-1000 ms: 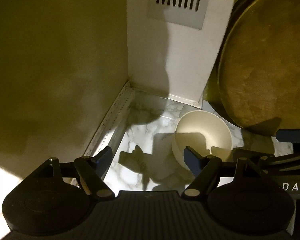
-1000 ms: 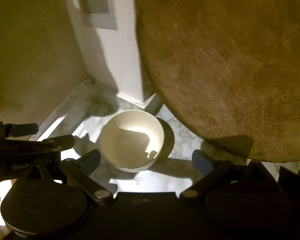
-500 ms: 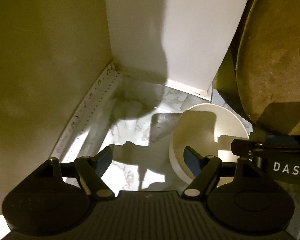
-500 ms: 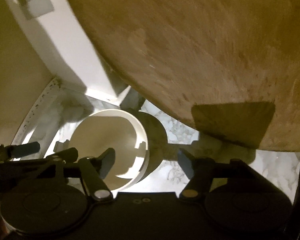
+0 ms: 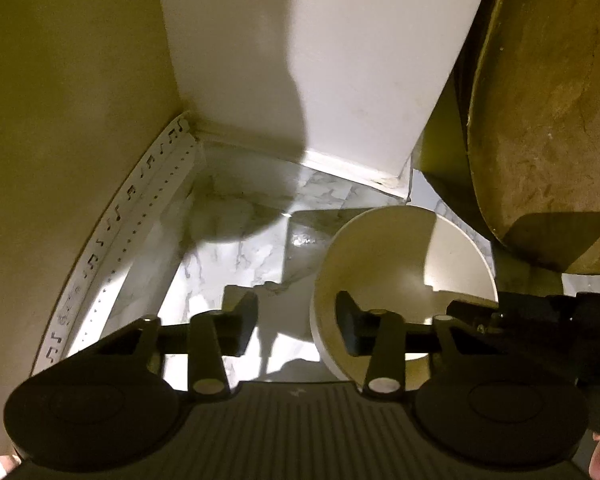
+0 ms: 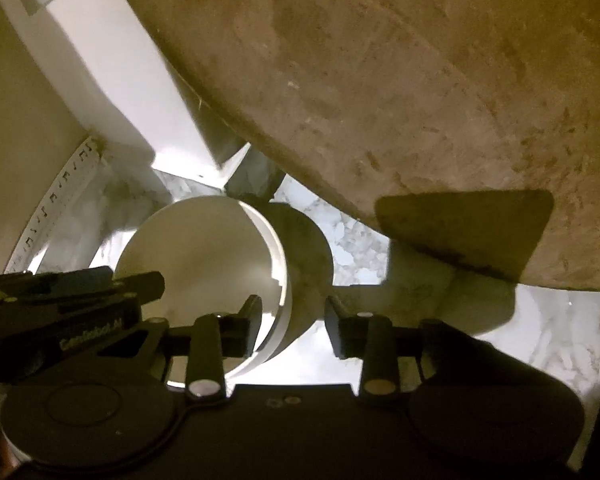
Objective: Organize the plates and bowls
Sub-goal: 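Close both grippers on the cream bowl rim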
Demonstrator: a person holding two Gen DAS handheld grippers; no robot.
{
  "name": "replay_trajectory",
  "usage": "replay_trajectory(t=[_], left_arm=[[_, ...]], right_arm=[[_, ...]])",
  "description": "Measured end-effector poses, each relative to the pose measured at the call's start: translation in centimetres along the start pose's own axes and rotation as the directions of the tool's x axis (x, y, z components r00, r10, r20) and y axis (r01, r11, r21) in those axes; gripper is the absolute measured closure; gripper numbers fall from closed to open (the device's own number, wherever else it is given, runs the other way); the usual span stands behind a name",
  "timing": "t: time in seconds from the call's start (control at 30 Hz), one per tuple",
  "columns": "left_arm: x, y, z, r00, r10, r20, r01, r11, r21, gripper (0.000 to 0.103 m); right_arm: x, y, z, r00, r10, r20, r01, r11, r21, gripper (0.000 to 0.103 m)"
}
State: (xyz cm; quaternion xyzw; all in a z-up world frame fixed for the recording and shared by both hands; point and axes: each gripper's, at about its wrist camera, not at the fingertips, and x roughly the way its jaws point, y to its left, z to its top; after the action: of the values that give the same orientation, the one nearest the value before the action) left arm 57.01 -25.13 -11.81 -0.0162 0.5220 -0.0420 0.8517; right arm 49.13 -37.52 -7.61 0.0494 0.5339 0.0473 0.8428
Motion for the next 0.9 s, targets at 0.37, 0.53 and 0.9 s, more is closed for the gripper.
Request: replay_trajectory(t=[0.37,0.53,0.9], left_arm=[[0.1,-1.1,-0.4,1.0,0.007,-0.008,-0.006,0.998,0.061,0.095],[-0.6,-0.7,-1.6,1.0,0.006,-0.026,-0.004,0.999,0.054,0.096],[-6.5,1.7,-6.3,1.0,0.011,-0.029,-0.008,0.997,0.081,0.097]], right_arm=[[-0.1,0.4,-0.2,1.0,0.01,-0.004,-0.01,1.0,-0.001,0.093],[-0.9,1.2,-0.8,1.0,-0.003,-0.011,0.002,0.999,-0.034,0.095],[-4.6,4.3,-4.2,0.999,0.027,-0.024,-0.029,0.995,-0.095,0.098]])
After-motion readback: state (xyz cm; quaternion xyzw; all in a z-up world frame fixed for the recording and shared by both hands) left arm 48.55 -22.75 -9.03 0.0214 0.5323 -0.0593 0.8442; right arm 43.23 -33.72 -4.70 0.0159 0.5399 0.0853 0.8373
